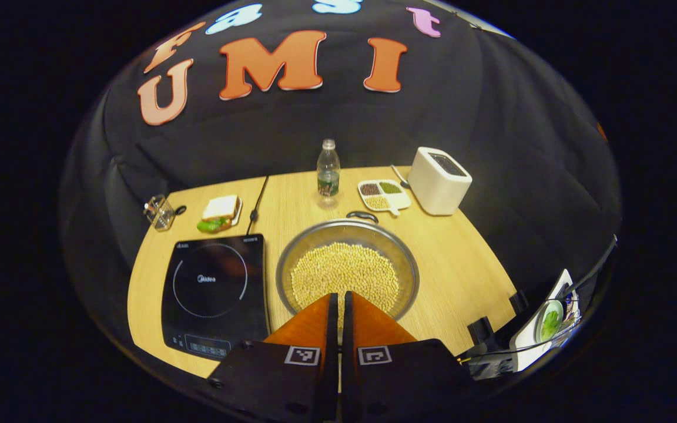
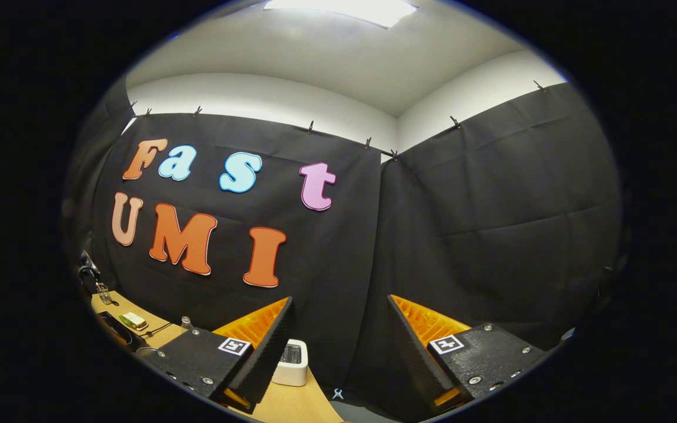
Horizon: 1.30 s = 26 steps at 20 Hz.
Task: First push the handle of the pot to place it horizontally, then grasp the pot with both hands and set it on the induction cooktop.
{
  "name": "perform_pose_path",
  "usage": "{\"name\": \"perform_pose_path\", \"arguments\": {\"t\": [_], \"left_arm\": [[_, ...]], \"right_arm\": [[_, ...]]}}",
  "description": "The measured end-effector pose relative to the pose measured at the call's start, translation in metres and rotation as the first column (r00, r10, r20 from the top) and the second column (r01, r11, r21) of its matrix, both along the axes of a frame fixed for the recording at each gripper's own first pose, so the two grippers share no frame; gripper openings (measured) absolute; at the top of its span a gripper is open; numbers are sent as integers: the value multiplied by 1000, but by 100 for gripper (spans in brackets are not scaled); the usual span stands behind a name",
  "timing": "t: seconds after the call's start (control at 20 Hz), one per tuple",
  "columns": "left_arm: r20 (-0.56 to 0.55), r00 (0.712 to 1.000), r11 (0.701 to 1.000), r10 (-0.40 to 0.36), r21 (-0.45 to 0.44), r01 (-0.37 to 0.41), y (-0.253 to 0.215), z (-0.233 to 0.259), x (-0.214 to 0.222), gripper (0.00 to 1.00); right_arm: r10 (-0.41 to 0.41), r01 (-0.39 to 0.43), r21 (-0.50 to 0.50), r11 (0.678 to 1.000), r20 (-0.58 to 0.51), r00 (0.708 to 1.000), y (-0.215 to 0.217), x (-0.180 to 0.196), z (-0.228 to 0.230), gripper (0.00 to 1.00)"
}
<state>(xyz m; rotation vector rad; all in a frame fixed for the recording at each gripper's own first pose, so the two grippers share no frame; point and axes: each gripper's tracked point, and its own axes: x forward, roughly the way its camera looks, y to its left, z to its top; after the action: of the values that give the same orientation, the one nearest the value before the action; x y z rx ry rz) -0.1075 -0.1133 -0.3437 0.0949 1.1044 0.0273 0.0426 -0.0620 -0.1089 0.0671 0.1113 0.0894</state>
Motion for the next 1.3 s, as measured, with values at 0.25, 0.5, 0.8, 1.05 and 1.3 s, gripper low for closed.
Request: {"name": "perform_pose_path", "arguments": {"t": [0.25,0.5,0.8,1.05,1.3], "left_arm": [[-183,979,994,92,-34,-100,-17,-43,-42,10],[-325,926,970,191,-79,-228,-34,-79,-76,8],[-437,845,913,309,-112,-392,-41,-110,-94,8],[-485,796,873,363,-122,-473,-33,-137,-91,8],[-537,744,843,397,-108,-527,-15,-158,-96,8]], "right_arm": [[19,-18,9,1000,-31,999,-13,3,-20,95],[45,-43,30,999,-64,997,-23,7,-39,95],[78,-69,78,995,-117,990,-24,2,-61,95],[48,-42,54,998,-132,990,-31,-3,-64,95],[-12,18,37,999,-143,990,-36,-12,-59,95]]}}
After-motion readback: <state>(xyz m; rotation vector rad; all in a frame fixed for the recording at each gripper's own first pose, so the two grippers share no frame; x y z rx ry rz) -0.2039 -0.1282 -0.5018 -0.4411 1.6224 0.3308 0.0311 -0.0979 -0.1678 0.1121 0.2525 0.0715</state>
